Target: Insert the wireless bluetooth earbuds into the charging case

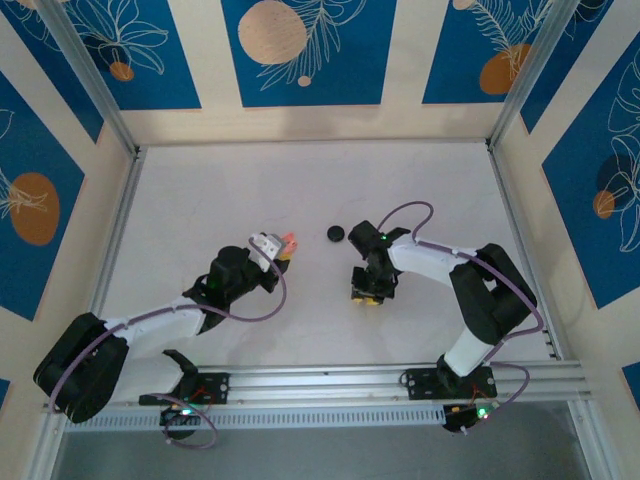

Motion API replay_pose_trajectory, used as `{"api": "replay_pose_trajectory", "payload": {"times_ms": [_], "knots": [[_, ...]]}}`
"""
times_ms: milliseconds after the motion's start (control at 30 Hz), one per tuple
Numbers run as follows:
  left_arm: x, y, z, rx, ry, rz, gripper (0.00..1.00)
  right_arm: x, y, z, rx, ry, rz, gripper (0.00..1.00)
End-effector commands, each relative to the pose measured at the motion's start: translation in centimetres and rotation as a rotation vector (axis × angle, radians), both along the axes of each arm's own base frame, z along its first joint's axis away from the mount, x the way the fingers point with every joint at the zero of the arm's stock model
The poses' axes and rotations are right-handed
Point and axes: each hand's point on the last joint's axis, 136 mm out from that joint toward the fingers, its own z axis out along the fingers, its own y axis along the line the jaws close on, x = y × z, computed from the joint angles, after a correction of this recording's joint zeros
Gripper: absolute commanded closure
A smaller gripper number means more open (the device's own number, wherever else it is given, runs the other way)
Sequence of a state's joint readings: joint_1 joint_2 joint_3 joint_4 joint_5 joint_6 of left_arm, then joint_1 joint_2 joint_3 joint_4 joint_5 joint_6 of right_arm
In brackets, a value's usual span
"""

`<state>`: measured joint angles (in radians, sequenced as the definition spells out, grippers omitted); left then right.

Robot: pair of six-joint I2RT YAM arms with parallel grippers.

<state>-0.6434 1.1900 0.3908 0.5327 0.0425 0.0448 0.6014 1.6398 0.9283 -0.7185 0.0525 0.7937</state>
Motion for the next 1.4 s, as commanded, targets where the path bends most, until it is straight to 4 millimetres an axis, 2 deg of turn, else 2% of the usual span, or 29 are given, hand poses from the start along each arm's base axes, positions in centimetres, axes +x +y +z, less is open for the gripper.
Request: {"api": "replay_pose_trajectory", "payload": {"times_ms": [0,267,467,600,833,1033,1200,1367], "knots": [[0.1,0.3,0.8,-0.004,-0.022,0.005,0.9,-0.4,-1.1,-0.3,-0.014,0.008,-0.017,0.74],[0.0,0.4,0.6,0.001,-0.018,0.005,0.9,-0.5,-1.6,-1.1,0.068,0.009,-0.051,0.84],[0.0,0.4,0.5,0.003,-0.012,0.004,0.9,0.1,-1.3,-0.4,0.217,-0.035,-0.045,0.88],[0.0,0.4,0.5,0.001,-0.012,0.004,0.89,0.0,-2.2,0.1,0.309,-0.049,-0.082,0.89],[0.0,0.2,0.5,0.0,-0.01,-0.002,0.89,-1.0,-4.4,0.6,0.358,-0.023,-0.143,0.79],[-0.1,0.1,0.6,-0.004,-0.009,-0.007,0.89,-0.9,-5.6,3.2,0.326,-0.066,-0.169,0.63],[-0.1,0.1,0.8,-0.005,-0.011,-0.009,0.89,-0.5,-6.6,4.9,0.213,-0.073,-0.148,0.62],[-0.1,0.2,0.7,0.001,-0.011,-0.006,0.89,0.2,-6.5,5.2,0.07,-0.056,-0.079,0.6]]}}
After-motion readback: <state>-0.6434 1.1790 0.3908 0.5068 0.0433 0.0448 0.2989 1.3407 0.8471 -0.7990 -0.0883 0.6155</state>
